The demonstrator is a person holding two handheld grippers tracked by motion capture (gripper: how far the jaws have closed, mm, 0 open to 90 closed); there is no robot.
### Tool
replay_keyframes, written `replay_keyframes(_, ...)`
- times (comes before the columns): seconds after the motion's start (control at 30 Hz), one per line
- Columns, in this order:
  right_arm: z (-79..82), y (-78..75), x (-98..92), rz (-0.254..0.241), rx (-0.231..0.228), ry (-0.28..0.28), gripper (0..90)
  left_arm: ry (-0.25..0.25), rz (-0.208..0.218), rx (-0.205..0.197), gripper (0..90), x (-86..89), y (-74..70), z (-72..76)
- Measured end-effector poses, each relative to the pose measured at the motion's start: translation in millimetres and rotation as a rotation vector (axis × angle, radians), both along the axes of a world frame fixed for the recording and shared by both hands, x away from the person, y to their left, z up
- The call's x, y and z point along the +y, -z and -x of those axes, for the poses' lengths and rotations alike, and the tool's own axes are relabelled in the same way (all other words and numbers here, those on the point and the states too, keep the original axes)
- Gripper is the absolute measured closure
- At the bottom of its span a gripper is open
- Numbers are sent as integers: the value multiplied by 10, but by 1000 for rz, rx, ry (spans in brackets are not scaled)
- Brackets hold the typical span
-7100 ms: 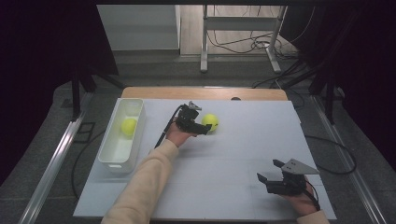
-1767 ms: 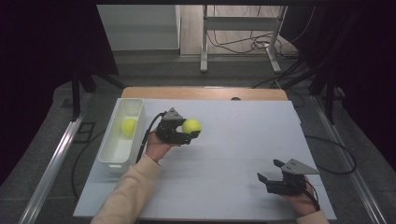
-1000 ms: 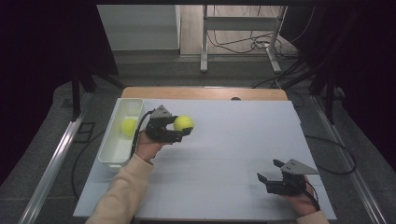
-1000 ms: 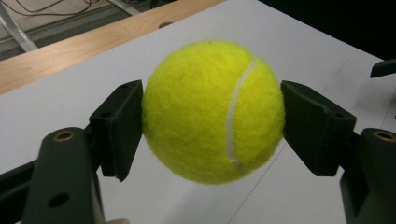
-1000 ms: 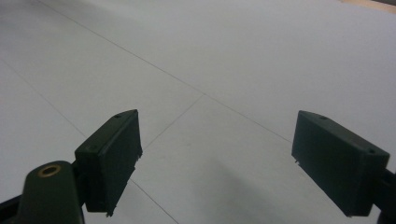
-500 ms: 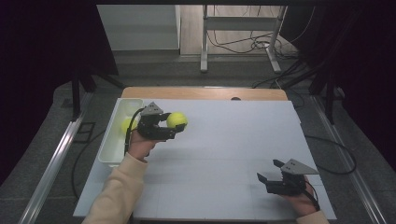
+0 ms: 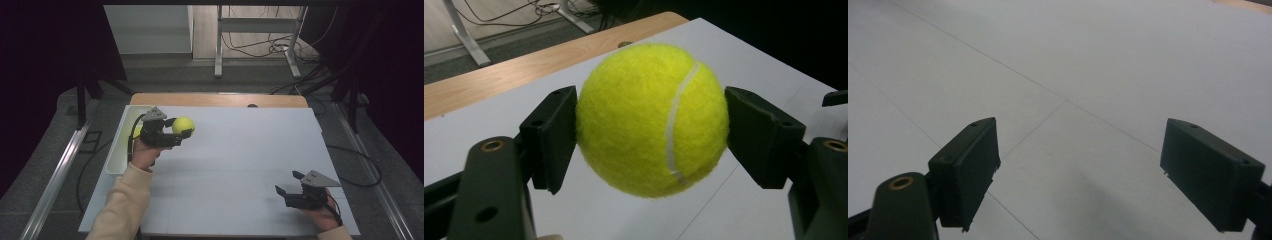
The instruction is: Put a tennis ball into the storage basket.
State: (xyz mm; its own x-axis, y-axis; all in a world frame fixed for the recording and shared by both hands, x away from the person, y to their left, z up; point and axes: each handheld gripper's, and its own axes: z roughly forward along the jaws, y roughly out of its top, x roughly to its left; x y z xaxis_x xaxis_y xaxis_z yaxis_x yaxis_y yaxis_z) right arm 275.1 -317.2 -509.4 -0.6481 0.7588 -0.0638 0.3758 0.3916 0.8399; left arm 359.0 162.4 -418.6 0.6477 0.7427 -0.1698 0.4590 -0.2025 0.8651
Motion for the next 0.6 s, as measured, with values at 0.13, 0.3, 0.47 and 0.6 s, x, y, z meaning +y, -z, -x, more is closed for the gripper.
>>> replay_keyframes(0.13, 0, 0, 2, 1, -2, 0, 166, -9, 0, -2, 261, 28, -9, 6)
replay_keyframes(0.3, -1, 0, 0, -3, -2, -1, 166, -25, -3, -5, 261, 66, -18, 18)
replay_keyframes(0.47, -2, 0, 0, -4, -1, -1, 166, -43, 2, -9, 261, 125, -33, 27)
replay_keyframes(0.6, 0, -2, -1, -1, -1, 0, 166, -53, 8, -9, 261, 173, -46, 32)
